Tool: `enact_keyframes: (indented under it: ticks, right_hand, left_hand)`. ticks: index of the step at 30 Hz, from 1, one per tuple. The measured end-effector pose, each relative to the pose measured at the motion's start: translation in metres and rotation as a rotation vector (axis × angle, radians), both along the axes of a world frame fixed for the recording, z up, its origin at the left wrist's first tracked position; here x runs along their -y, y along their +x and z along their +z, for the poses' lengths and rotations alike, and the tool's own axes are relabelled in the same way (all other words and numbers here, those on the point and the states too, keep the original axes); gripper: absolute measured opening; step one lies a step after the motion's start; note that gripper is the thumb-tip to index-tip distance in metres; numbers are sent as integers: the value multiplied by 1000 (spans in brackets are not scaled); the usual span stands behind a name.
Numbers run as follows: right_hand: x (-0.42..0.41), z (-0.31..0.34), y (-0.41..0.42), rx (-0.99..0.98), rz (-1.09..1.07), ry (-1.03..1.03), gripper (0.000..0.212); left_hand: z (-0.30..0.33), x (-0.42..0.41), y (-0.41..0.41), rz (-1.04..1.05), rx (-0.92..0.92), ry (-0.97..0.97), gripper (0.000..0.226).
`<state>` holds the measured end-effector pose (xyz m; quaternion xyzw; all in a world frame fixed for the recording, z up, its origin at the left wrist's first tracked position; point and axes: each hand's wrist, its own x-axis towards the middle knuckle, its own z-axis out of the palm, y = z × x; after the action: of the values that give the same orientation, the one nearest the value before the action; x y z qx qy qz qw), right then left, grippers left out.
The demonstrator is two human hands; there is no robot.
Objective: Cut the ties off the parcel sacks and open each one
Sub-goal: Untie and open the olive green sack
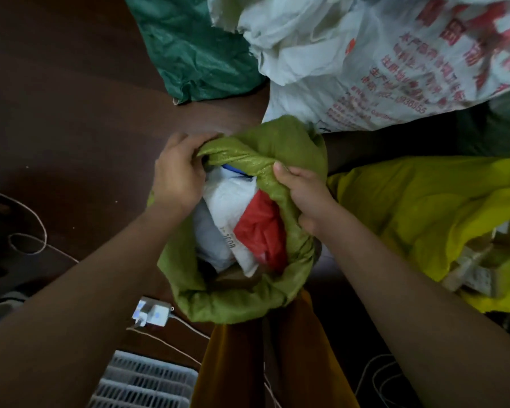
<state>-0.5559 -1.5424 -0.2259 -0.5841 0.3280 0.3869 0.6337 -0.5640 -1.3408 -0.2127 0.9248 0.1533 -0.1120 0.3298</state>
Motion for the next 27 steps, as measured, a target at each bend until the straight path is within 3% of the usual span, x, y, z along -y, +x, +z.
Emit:
enact_keyframes:
  ticks: [4, 7, 10, 15, 17, 19, 23, 25, 27]
  right_hand:
    - [17, -7, -7, -7, -133, -171, 30]
    - [45, -13, -3, 62, -150, -304, 14]
    - [67, -20, 0, 40, -217, -316, 16]
    - [68, -34, -7, -24, -293, -323, 31]
    - [64, -35, -5, -46, -300, -332, 39]
    - [60, -37, 0, -59, -304, -338, 41]
    - [57, -40, 10, -66, -268, -331, 21]
    - [56, -42, 14, -42, -220, -383, 4]
    - [56, -44, 18, -3, -147, -472, 6]
  left_hand:
    - [-2, 7, 31, -37, 15, -149, 32]
    - [-9, 12, 31, -78, -61, -251, 10]
    - [-22, 13, 22, -3, -136, -269, 34]
    - [-28, 29, 16, 162, -165, -338, 29]
    - [-25, 32, 14, 43, -99, -220, 26]
    - [-21, 29, 12, -120, -29, 53, 13]
    - [-23, 25, 6, -336, -35, 411, 41]
    - [-27, 24, 4, -333, -47, 446, 29]
    - [-30, 25, 5, -250, -29, 395, 21]
